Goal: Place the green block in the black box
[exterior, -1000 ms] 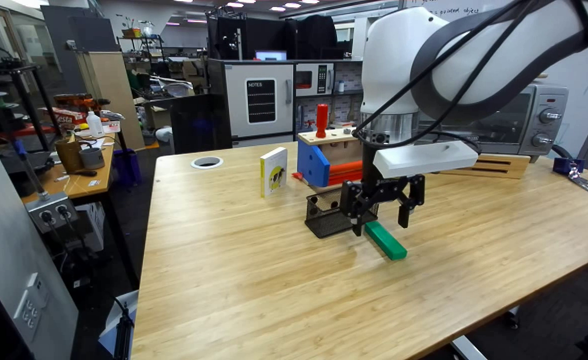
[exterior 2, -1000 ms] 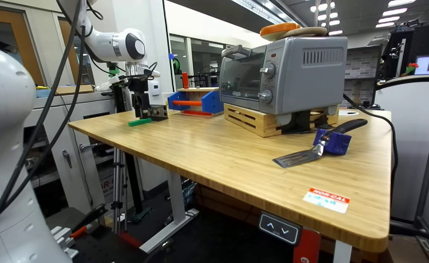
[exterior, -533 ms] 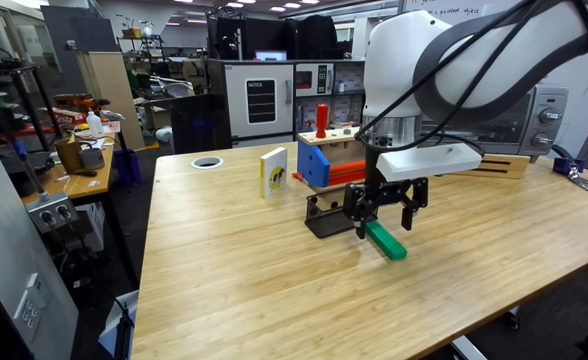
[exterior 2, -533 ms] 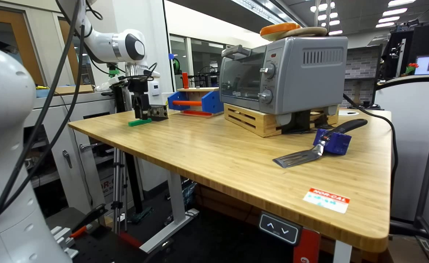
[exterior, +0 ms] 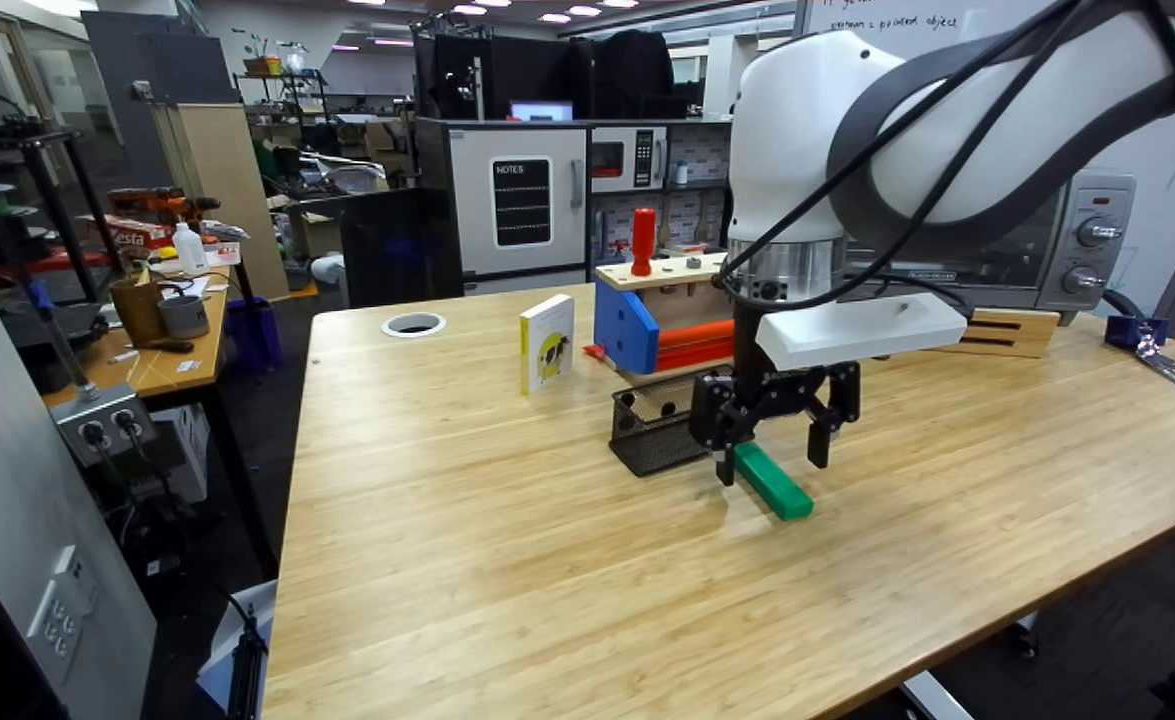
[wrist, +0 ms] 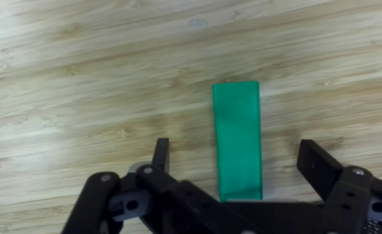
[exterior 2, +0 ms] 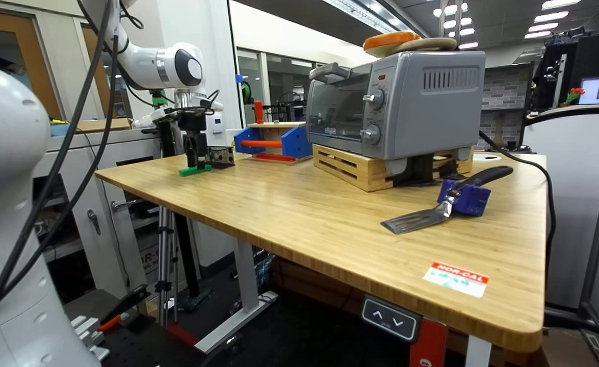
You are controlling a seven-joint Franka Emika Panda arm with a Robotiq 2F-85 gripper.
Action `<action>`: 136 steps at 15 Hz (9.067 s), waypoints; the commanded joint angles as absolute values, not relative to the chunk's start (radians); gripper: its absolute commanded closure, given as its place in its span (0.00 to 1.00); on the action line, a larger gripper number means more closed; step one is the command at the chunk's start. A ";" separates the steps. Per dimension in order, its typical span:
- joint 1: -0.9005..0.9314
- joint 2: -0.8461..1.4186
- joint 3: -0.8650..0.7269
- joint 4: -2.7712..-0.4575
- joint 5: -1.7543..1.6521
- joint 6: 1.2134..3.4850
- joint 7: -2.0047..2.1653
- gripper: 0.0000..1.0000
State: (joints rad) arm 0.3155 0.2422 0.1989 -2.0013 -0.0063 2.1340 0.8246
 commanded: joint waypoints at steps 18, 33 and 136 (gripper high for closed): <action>0.312 0.255 0.192 -1.985 0.050 2.087 0.834 0.38; 0.315 0.231 0.185 -1.985 0.045 2.059 0.874 0.90; 0.296 0.576 0.109 -1.361 0.305 1.745 1.909 0.92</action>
State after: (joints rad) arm 0.3091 0.5808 0.1006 -1.3519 0.2823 1.7303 1.8817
